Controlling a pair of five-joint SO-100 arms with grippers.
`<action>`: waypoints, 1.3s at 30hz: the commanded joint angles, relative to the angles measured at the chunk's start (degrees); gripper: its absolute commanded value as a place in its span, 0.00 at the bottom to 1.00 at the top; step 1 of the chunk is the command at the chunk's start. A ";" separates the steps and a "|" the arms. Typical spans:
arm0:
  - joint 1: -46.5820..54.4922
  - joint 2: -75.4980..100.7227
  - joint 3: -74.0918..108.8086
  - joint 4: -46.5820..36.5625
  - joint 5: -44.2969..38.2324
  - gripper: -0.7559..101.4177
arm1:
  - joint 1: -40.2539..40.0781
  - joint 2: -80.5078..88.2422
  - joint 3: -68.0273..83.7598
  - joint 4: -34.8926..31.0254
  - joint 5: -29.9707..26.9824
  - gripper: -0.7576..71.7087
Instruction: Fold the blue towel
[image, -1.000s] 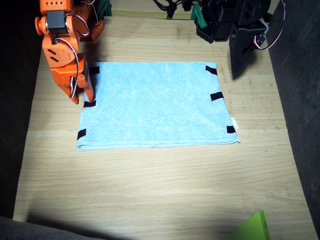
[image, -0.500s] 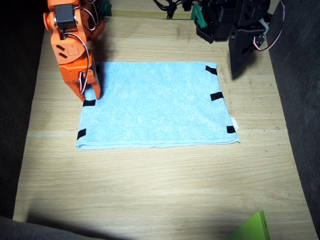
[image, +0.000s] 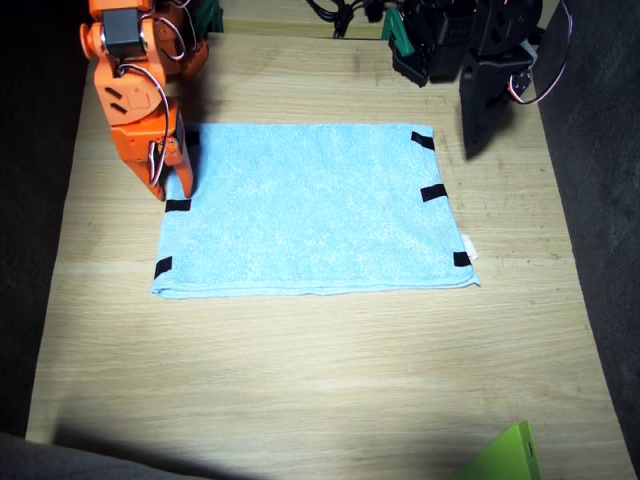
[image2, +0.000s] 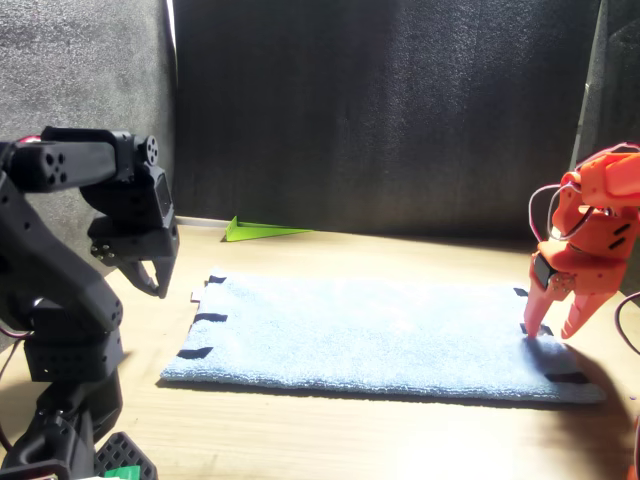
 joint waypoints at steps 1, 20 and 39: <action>0.88 0.88 -0.26 0.88 0.62 0.00 | -0.35 2.46 0.79 0.70 0.26 0.35; 2.72 1.58 -0.62 1.85 1.49 0.00 | 4.13 1.41 4.75 -3.08 -0.26 0.01; 1.93 1.67 1.76 -0.09 1.76 0.00 | 6.24 4.31 0.79 1.49 -1.05 0.01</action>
